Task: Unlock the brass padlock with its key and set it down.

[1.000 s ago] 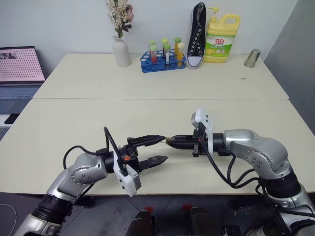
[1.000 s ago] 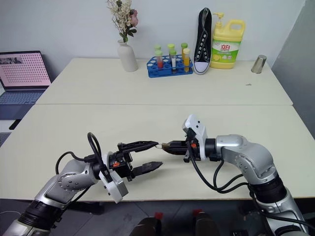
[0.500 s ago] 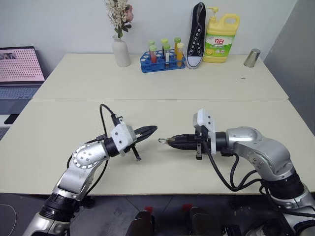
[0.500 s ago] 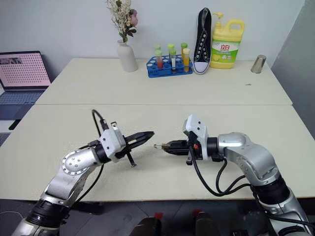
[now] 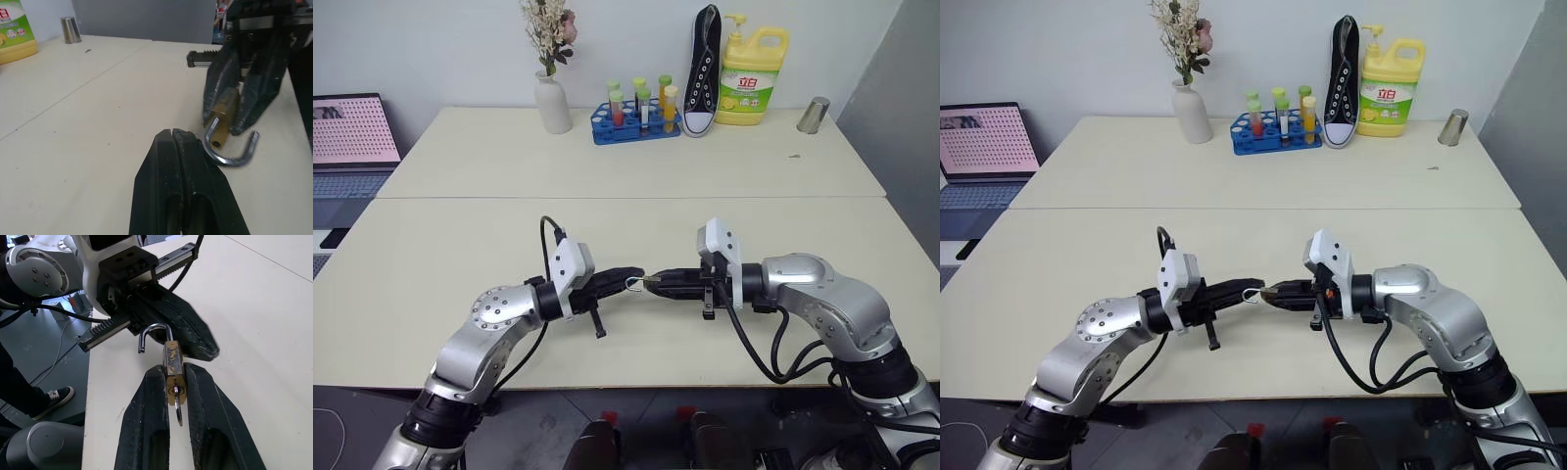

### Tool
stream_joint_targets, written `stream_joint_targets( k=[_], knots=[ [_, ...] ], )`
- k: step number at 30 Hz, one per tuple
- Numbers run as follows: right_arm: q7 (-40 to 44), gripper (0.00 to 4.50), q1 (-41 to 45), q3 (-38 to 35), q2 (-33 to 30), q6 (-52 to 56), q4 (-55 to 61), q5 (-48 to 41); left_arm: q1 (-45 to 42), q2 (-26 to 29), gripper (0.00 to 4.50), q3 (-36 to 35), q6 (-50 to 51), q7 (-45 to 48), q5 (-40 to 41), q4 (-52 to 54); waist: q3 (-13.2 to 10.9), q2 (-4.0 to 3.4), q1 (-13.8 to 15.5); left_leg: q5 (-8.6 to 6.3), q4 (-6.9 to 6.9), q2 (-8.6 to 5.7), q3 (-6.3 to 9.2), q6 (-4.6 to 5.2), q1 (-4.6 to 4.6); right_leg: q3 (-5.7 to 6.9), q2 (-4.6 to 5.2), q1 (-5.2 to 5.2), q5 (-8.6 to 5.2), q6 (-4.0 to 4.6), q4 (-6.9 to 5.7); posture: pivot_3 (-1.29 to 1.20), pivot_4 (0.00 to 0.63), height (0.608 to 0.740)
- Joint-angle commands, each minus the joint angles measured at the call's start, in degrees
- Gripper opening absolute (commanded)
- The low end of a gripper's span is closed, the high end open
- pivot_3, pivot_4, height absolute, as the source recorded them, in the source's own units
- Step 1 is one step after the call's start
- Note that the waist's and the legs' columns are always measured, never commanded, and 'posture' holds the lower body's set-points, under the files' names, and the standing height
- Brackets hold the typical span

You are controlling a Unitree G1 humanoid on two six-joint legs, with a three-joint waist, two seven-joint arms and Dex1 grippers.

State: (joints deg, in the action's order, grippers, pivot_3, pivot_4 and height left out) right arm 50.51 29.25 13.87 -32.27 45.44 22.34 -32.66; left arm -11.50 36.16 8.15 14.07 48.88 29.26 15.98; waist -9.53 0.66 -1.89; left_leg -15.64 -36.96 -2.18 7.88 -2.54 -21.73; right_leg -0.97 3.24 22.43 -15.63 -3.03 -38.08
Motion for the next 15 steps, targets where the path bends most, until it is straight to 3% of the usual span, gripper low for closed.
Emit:
stream_joint_targets(
  k=[1,9,15],
  knots=[
    [0.65,0.14,0.24,-0.55,-0.16,-1.44,1.18,0.33,0.56,1.57,0.00,-1.91,1.70,2.31,0.91,3.00,0.00,0.00,0.08,0.00,0.00,-0.01,0.00,0.00,0.00,0.00,0.00,0.00,0.00,0.00,0.00,0.00,0.150,0.740],
    [1.08,0.14,0.34,-0.31,-0.10,-1.77,0.75,0.93,1.24,2.53,0.00,-3.43,6.30,5.01,3.49,6.24,0.00,0.00,0.09,0.00,0.01,-0.01,0.00,0.00,-0.02,0.00,0.01,-0.01,0.00,0.00,0.04,0.00,0.150,0.740],
    [1.39,0.14,0.18,-0.16,-0.13,-1.84,0.71,1.43,0.50,2.15,0.00,-5.81,13.20,4.46,10.61,10.25,0.00,0.00,0.09,0.00,0.00,0.00,-0.01,0.00,-0.02,-0.01,0.01,-0.01,0.00,0.00,0.03,0.00,0.150,0.740]
  ],
)
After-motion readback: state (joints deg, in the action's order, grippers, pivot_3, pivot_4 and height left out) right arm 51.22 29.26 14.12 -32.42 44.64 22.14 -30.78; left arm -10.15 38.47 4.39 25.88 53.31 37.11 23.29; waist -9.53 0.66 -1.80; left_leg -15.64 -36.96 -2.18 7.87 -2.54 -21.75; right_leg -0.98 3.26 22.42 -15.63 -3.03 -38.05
